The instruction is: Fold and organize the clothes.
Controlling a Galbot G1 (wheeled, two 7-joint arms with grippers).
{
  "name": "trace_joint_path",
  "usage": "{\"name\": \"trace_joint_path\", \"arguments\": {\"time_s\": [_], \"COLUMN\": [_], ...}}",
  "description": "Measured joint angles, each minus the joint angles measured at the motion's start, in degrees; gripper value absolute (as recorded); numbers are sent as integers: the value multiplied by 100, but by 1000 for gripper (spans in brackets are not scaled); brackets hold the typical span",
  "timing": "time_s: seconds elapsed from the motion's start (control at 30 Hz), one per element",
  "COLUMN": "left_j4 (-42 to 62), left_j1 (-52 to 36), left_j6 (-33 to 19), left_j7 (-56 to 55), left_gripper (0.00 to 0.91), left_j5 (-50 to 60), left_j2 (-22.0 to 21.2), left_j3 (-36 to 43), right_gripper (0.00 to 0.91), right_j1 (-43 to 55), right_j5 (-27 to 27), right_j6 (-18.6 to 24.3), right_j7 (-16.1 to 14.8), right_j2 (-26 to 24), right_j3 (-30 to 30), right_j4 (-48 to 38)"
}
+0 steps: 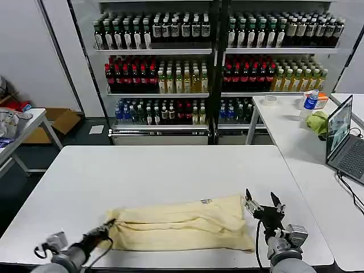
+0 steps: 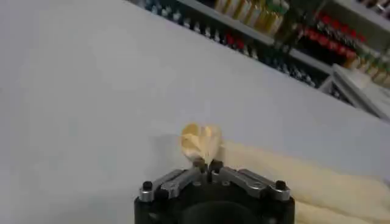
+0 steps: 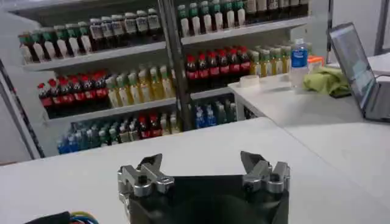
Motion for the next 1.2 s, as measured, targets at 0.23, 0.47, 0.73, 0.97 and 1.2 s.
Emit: {"name": "trace_joint_path", "arguments": {"time_s": [0.23,0.47,0.73,0.97,1.2], "left_j4": [321,471,-11,-565,-845], "left_j1": [-140,-282,-409,-516,-727], "left_j6": [68,136,165,171,129], "left_j7": [110,114,-42,-239,-451], "left_gripper": [10,20,20,20,20], "left_j5": [-412,-742,-1142,-1536,-1655], "left_j2": [362,669,647,432,178], "left_j3": [-767,-1131,-1005,-511,132], "right_gripper": [907,907,907,907,907], "right_j1": [137,227,262,214,233], "right_j5": [87,119,126,123,102], "right_j6": [-11,-59,-117,-144,-151], "right_j7": [11,49,68,67,55], "right_j2": [-54,-87,-122,-174,-204], "right_j3": [-27,-50,-66,-35,-43], "right_j4": [-77,-93,-97,-31,-25]}}
